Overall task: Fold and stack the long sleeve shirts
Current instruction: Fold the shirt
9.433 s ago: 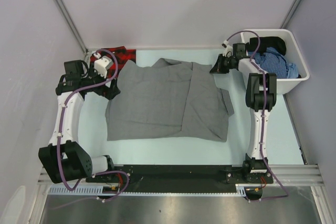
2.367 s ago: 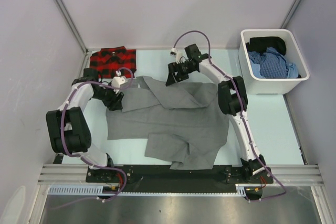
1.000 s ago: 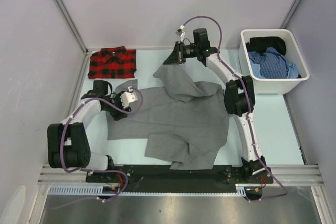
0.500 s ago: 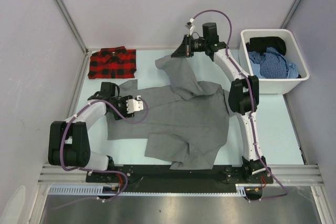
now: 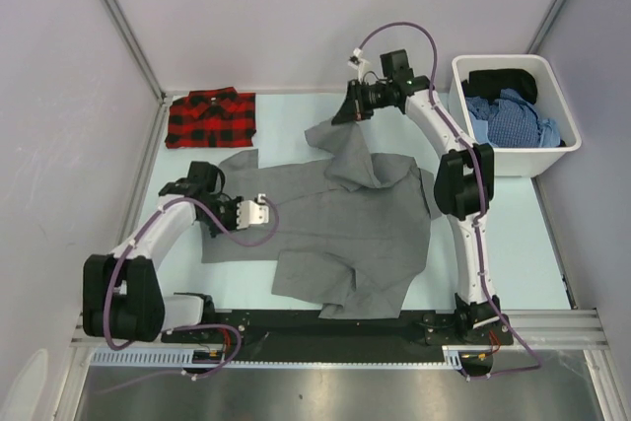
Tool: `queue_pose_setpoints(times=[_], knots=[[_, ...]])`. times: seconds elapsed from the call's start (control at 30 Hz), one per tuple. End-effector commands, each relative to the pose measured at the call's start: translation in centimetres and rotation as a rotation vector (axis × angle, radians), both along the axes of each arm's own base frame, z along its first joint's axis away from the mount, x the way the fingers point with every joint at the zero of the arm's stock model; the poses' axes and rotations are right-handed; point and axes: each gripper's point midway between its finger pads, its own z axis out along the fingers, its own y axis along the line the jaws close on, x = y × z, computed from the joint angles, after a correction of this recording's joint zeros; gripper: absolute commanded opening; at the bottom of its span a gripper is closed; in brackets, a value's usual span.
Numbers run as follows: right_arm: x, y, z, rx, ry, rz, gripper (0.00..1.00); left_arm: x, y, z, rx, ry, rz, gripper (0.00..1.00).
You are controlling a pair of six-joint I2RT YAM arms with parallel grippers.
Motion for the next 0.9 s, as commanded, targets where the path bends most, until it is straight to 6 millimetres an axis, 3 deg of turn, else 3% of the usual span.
queue_pose_setpoints(times=[0.0,0.1,0.17,0.2,0.27,0.37,0.43,0.47,0.5,0.57,0.63,0.7,0.77,0.87], knots=[[-3.6,-2.8,-3.3,-0.273,-0.126,0.09,0.0,-3.9,-2.4,2.3,-0.125,0.152,0.0,0.32],[-3.1,-3.5,-5.3,-0.358,-0.159,0.085,0.0,2.2,-2.3,5.0,-0.223,0.09,0.246,0.47],[-2.6,-4.3,-5.5,-0.387,-0.181,0.086,0.0,7.6,-1.9,6.9,-0.306,0.078,0.42,0.49],[-2.4,-4.5,-5.4,-0.4,-0.196,0.088,0.0,9.3,-1.8,7.2,-0.326,0.088,0.478,0.58],[-2.4,-5.1,-5.7,-0.427,-0.213,0.103,0.0,13.5,-1.8,8.4,-0.38,0.097,0.598,0.66],[-2.2,-6.1,-5.9,-0.465,-0.237,0.098,0.0,18.2,-1.3,10.3,-0.422,0.023,0.73,0.7],[-1.6,-7.1,-6.2,-0.487,-0.248,0.083,0.02,20.3,-0.8,8.7,-0.373,0.015,0.794,0.71],[-1.1,-7.3,-6.1,-0.493,-0.273,0.079,0.04,21.6,-0.7,9.4,-0.368,-0.016,0.8,0.72],[-0.6,-7.8,-6.1,-0.507,-0.291,0.074,0.06,22.3,-0.5,7.6,-0.341,0.008,0.821,0.72],[0.2,-8.5,-6.5,-0.532,-0.324,0.074,0.12,23.8,-0.6,7.7,-0.323,-0.018,0.816,0.71],[0.8,-9.2,-7.3,-0.587,-0.371,0.096,0.19,24.1,-1.1,5.9,-0.296,0.024,0.795,0.71],[1.4,-10.1,-8.9,-0.642,-0.39,0.116,0.34,24.3,-1.4,5.2,-0.275,0.055,0.78,0.69],[1.1,-10.7,-10.9,-0.684,-0.37,0.154,0.46,24.5,-1.2,3.9,-0.247,0.075,0.794,0.69],[0.2,-11.9,-13.1,-0.755,-0.344,0.216,0.49,24.4,0.2,2.5,-0.165,0.074,0.843,0.61]])
